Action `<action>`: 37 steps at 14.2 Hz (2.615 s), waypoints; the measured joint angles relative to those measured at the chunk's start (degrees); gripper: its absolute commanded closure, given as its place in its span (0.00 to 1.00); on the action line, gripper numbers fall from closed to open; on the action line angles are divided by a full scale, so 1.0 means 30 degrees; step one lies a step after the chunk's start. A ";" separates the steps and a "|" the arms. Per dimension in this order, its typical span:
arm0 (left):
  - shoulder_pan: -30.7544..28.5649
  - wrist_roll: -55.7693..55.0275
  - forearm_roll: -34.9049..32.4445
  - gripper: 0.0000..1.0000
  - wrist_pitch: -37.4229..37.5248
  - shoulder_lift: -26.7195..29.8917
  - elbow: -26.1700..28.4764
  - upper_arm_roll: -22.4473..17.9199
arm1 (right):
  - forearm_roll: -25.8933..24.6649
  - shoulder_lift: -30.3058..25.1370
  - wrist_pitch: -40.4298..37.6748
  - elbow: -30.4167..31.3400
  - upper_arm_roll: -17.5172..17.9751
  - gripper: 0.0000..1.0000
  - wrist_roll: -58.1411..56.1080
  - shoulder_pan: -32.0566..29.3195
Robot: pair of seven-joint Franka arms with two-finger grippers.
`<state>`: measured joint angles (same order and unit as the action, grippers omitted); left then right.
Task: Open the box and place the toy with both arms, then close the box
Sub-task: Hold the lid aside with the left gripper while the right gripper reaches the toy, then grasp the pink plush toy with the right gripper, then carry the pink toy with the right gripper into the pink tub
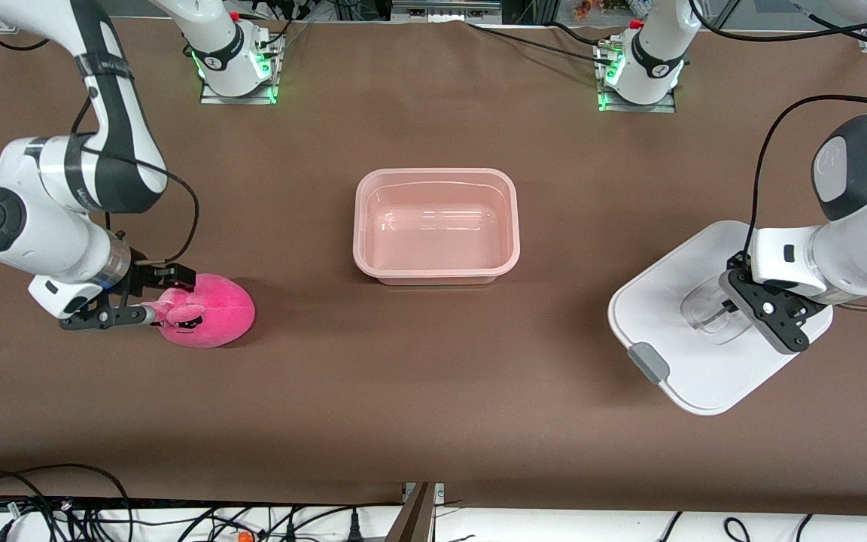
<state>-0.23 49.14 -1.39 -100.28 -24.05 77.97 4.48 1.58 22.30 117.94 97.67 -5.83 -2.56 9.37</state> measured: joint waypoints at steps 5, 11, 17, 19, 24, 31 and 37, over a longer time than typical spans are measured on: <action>-0.0438 0.0042 0.0129 1.00 0.0029 0.0000 0.0000 0.0034 | 0.0617 0.0697 0.0891 0.0002 -0.0006 0.00 -0.0002 -0.0419; -0.0409 0.0042 0.0349 1.00 0.0036 0.0000 0.0000 0.0256 | 0.1853 0.1325 0.1275 0.0185 -0.0007 0.02 -0.0177 -0.0481; -0.0343 0.0042 0.0761 1.00 0.0217 -0.0002 0.0004 0.0314 | 0.1918 0.1713 0.1540 0.0212 -0.0017 0.86 -0.1757 -0.1026; -0.0313 0.0042 0.0765 1.00 0.0401 -0.0002 0.0004 0.0342 | 0.1924 0.1713 0.1579 0.0210 -0.0015 1.00 -0.1794 -0.1036; -0.0287 0.0042 0.0771 1.00 0.0457 -0.0002 0.0004 0.0620 | 0.1925 0.1708 0.1613 0.0159 0.0016 1.00 -0.2253 -0.1034; -0.0371 0.0042 0.0771 1.00 0.0499 -0.0005 0.0005 0.0610 | 0.1827 0.1577 0.1042 -0.0934 0.0241 1.00 -0.6525 -0.0849; -0.0364 0.0043 0.0771 1.00 0.0500 -0.0005 0.0005 0.0610 | -0.0216 0.1049 -0.3910 -0.4621 0.0501 1.00 -0.7158 0.1974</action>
<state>-1.32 49.26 0.92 -98.78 -24.07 77.98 6.31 0.94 25.44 106.22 83.81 -4.32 -24.03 15.29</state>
